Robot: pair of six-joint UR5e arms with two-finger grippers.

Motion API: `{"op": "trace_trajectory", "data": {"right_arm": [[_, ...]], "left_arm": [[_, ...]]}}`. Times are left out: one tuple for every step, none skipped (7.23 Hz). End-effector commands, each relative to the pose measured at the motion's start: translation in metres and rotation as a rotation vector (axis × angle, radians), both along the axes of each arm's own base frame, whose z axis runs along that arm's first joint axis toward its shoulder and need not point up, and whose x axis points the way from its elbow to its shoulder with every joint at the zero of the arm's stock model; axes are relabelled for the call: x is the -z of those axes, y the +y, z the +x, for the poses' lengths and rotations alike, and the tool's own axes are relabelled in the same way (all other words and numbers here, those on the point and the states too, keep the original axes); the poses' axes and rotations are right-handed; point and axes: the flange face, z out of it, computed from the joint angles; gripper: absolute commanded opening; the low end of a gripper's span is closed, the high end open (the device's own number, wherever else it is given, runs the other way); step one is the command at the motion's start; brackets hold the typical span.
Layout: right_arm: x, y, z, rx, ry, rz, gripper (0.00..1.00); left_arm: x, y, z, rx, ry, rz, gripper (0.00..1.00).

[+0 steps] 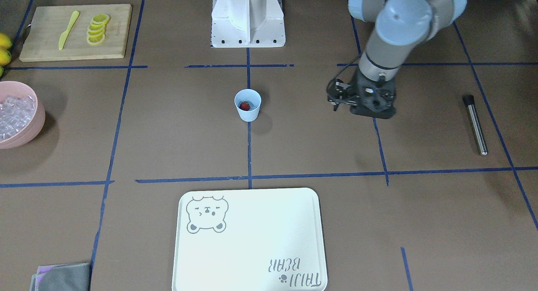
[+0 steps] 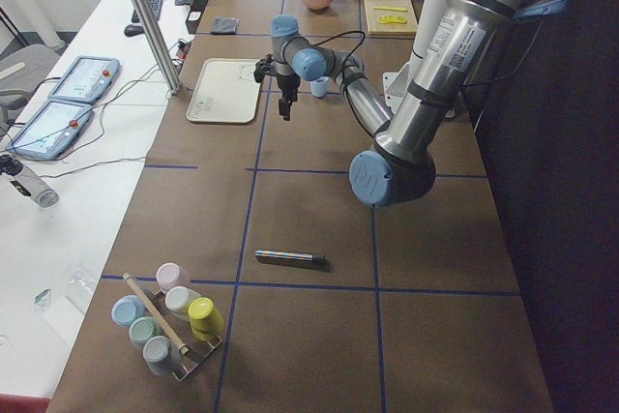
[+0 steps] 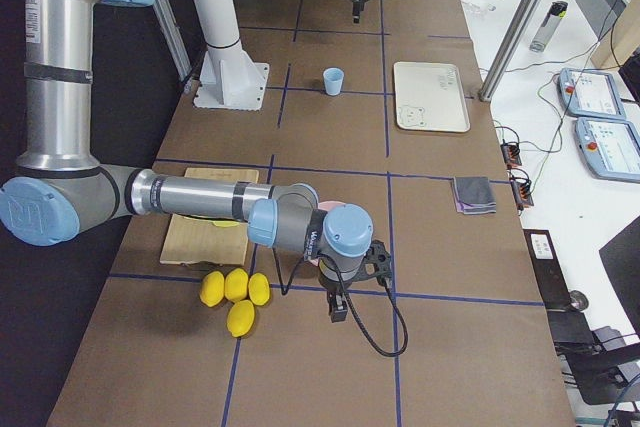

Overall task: Mash ice and strawberries in cup
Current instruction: 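Withdraw the left gripper from the cup back toward the steel muddler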

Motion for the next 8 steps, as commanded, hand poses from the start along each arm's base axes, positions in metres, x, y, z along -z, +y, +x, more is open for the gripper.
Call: {"op": "trace_trajectory", "data": {"right_arm": [[0.000,0.000,0.000,0.002,0.001,0.000,0.99],[-0.001,0.001,0.000,-0.001,0.001,-0.002,0.99],[-0.001,0.001,0.000,-0.001,0.001,-0.002,0.99],[0.000,0.001,0.001,-0.002,0.001,-0.002,0.99],[-0.001,0.001,0.000,-0.002,0.001,-0.003,0.99],[-0.001,0.002,0.001,-0.003,0.001,-0.002,0.99],[0.000,0.002,0.001,-0.003,0.001,-0.001,0.99],[0.000,0.002,0.001,-0.003,0.001,-0.001,0.99]], "left_arm": [[-0.111,-0.021,-0.125,-0.110,-0.054,0.069,0.99],[-0.148,-0.017,-0.165,-0.119,-0.080,0.067,0.99],[-0.189,0.000,-0.180,-0.108,-0.098,0.027,0.99],[-0.231,-0.003,-0.185,-0.093,-0.090,0.043,0.99],[-0.265,-0.008,-0.186,-0.079,-0.077,0.067,0.99],[-0.279,-0.010,-0.184,-0.054,-0.072,0.061,0.99],[-0.295,-0.009,-0.185,-0.057,-0.078,0.043,0.99],[-0.314,-0.009,-0.185,-0.054,-0.081,0.032,0.99]]}}
